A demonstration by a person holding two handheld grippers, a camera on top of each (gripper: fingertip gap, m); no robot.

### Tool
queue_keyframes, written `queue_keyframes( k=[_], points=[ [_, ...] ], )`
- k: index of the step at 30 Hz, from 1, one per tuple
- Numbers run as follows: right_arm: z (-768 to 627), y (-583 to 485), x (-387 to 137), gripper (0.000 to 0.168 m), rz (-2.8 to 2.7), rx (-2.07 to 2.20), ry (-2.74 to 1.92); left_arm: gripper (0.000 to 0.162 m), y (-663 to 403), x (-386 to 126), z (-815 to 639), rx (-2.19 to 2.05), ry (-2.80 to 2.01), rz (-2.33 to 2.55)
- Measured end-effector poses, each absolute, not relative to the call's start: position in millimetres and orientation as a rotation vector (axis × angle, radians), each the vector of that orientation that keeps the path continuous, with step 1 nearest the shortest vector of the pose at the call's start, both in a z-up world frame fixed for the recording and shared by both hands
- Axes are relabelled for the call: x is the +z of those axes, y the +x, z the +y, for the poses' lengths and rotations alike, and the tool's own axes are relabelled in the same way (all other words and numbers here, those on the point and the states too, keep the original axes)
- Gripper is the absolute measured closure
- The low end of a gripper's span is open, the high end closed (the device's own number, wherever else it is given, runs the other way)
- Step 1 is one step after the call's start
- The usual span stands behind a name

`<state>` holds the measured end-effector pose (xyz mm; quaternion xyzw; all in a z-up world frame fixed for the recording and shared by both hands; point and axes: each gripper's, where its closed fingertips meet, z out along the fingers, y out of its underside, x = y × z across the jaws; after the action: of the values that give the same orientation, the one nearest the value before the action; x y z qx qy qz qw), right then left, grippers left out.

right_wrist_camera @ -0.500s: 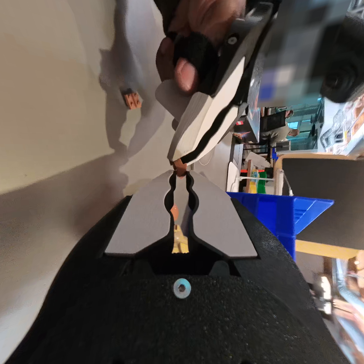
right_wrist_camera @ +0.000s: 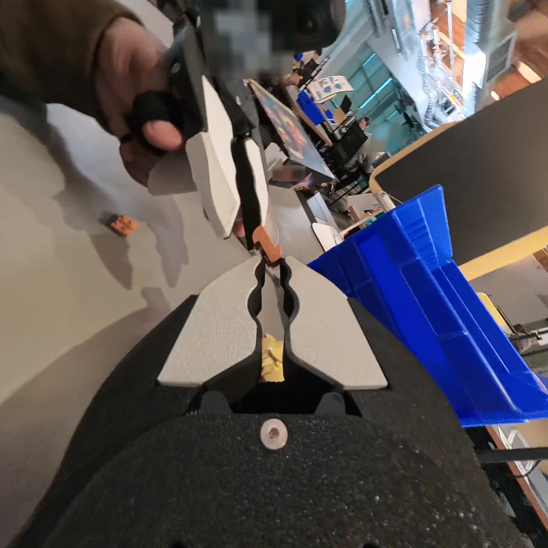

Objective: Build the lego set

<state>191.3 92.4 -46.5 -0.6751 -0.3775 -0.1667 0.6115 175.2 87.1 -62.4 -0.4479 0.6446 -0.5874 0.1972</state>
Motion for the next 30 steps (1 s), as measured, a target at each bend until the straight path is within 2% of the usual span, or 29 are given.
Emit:
queue_keyframes(
  k=[14,18,26,30],
  points=[
    [85.5,178.5,-23.5,0.160,-0.834,-0.780,-1.295,0.130,173.0,-31.7,73.2,-1.716,-1.006,1.667],
    [85.1,177.4,-23.1,0.160,-0.822,-0.784,-1.284,0.144,173.8,-33.6,71.8,-1.648,-0.964,1.674],
    [84.8,178.9,-38.5,0.158,-0.845,-0.830,-1.305,0.145,175.0,-44.9,73.5,-1.368,-0.872,1.757],
    [81.5,181.7,-57.2,0.145,-0.910,-1.009,-1.267,0.145,174.6,-60.3,66.5,-1.266,-0.868,1.863]
  ],
)
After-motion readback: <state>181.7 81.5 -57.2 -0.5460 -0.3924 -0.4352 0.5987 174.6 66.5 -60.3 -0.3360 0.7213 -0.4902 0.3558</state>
